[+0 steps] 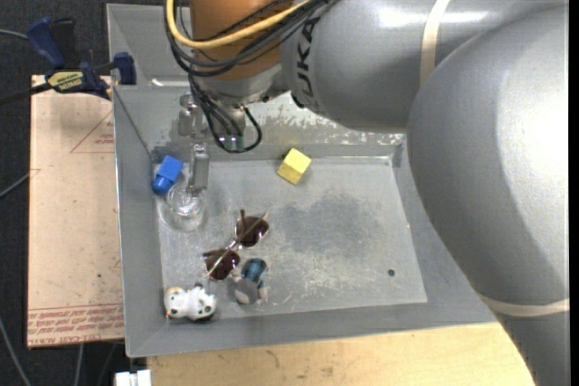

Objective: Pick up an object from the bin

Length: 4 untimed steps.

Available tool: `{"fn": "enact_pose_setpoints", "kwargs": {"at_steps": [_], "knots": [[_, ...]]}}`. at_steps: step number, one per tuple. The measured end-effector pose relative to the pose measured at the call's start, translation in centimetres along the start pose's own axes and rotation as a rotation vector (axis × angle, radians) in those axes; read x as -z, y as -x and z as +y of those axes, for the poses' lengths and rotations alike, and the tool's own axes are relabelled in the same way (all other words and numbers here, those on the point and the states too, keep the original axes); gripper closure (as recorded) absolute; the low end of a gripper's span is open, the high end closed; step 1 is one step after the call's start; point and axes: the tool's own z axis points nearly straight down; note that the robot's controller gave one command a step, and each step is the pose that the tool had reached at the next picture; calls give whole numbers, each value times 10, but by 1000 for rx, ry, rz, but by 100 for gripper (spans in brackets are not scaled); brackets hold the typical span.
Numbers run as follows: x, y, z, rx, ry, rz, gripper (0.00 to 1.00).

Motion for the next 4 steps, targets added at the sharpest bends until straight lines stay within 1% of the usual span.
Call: {"fn": "enact_pose_setpoints", "kwargs": {"at_steps": [1,2,3,4], "knots": [[6,1,-1,-4,1,-6,0],[-51,-34,-3,134,1,-8,0],[-53,-77,-9,444,0,-5,0],[-59,-89,-58,499,-1,-6,0]]}}
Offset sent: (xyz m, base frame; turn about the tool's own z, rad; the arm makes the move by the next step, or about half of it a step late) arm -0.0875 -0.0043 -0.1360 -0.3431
